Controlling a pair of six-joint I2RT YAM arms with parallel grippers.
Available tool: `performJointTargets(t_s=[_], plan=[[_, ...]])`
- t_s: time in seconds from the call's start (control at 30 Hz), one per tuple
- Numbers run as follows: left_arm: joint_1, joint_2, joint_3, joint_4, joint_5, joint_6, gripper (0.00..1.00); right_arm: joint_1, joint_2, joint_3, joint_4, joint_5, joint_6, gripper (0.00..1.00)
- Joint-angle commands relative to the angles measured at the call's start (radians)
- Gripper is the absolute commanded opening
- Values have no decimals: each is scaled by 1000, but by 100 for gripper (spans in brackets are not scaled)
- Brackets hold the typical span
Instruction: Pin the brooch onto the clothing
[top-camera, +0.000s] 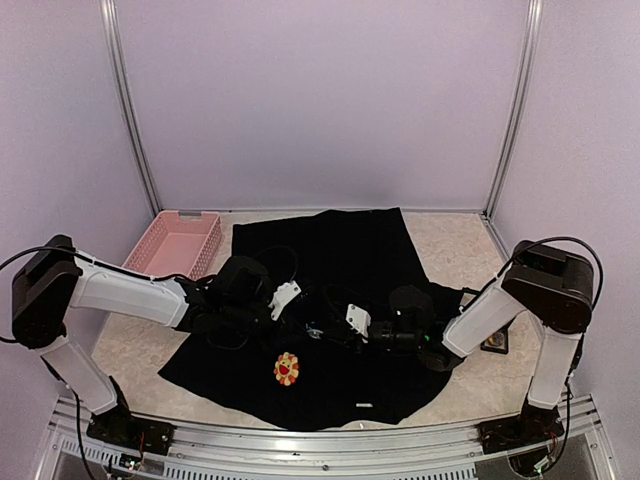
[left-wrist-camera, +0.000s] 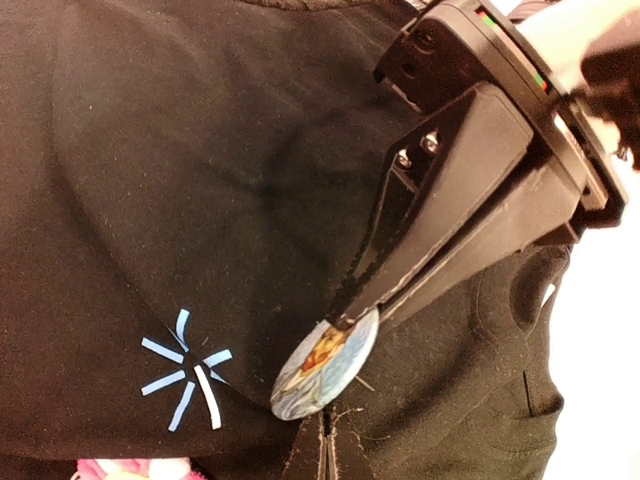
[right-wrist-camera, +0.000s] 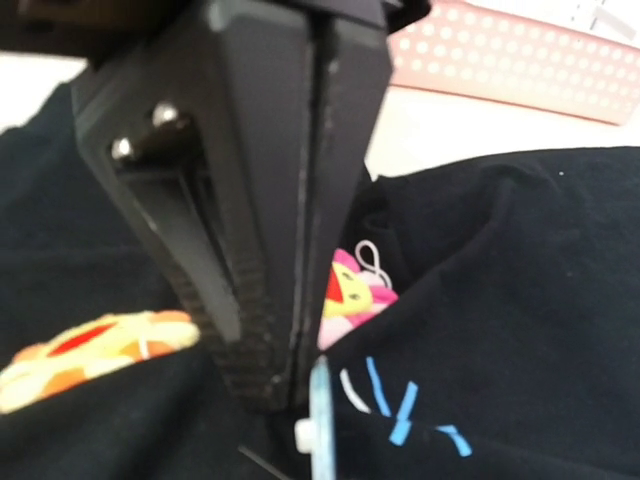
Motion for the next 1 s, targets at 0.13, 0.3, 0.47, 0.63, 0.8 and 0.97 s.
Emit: performJointTargets(t_s=[0.13,0.3,0.47,0.63,0.8,0.97], plan=[[7,-57,-16,23,-24,0,6,-52,1,-13,87,-177,140,0],[5,-76,-21,-24,-39,2,11,-52,-24,-25,78,-22,104,0],[-64,-28,24,-155,-197,104,31,-55,-42,-20,37,20,38,0],[-64,39,85,-196,-228,144,43,-62,-48,-23,16,15,23,0],[-55,66,91,-161,-158,140,45,-62,-35,-24,17,22,21,0],[-58,126,134,-192,-182,132,16,-56,-17,-18,36,25,16,0]])
